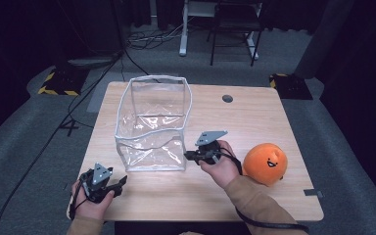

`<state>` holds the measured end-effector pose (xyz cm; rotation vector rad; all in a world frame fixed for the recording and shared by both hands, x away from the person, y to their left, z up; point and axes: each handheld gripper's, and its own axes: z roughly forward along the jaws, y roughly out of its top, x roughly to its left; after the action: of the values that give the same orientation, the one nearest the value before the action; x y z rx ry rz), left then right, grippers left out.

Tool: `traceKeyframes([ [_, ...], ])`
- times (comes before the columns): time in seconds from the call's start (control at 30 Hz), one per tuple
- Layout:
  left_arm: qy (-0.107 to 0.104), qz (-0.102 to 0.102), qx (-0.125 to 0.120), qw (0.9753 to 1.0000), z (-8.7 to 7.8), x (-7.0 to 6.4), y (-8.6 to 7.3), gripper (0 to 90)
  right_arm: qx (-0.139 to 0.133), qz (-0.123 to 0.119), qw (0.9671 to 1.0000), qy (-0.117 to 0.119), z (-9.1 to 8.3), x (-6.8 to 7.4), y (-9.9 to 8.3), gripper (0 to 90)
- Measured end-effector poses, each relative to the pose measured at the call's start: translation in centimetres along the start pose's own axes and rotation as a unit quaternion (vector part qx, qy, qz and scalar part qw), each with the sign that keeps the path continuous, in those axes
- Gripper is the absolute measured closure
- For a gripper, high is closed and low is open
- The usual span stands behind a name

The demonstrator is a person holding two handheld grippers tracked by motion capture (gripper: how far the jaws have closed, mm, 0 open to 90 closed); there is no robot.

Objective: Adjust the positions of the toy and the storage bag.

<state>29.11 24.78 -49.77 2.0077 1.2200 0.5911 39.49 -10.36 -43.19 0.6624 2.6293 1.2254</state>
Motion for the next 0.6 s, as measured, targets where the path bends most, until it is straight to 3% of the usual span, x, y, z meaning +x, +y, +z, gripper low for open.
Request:
traceKeyframes([
  [0.17, -0.016, 0.018, -0.005, 0.9997, 0.1, -0.9, 0.7, 44.4, -0.002, 0.019, 0.9998, 0.004, -2.3, 0.4, -2.1, 88.0],
  [0.3, -0.045, 0.057, 0.000, 0.9974, 0.1, -2.6, 1.5, 45.8, -0.004, 0.032, 0.9994, 0.007, -4.2, 1.0, -3.8, 88.0],
  [0.33, -0.045, 0.057, 0.000, 0.9974, 0.1, -2.6, 1.5, 47.2, -0.004, 0.032, 0.9994, 0.007, -4.2, 1.0, -3.8, 88.0],
  [0.47, -0.079, 0.087, 0.004, 0.9931, 0.2, -4.2, 1.9, 53.1, -0.002, 0.039, 0.9992, 0.002, -6.4, 1.8, -5.6, 88.0],
  [0.53, -0.089, 0.085, 0.004, 0.9923, 0.2, -4.6, 1.9, 54.4, -0.002, 0.042, 0.9991, 0.002, -6.8, 2.0, -6.0, 87.9],
  [0.57, -0.105, 0.097, 0.006, 0.9897, 0.1, -5.3, 2.0, 59.5, -0.003, 0.044, 0.9990, 0.000, -7.6, 2.4, -6.7, 87.9],
  [0.6, -0.105, 0.097, 0.006, 0.9897, 0.1, -5.3, 2.0, 60.3, -0.003, 0.044, 0.9990, 0.000, -7.6, 2.4, -6.7, 87.9],
])
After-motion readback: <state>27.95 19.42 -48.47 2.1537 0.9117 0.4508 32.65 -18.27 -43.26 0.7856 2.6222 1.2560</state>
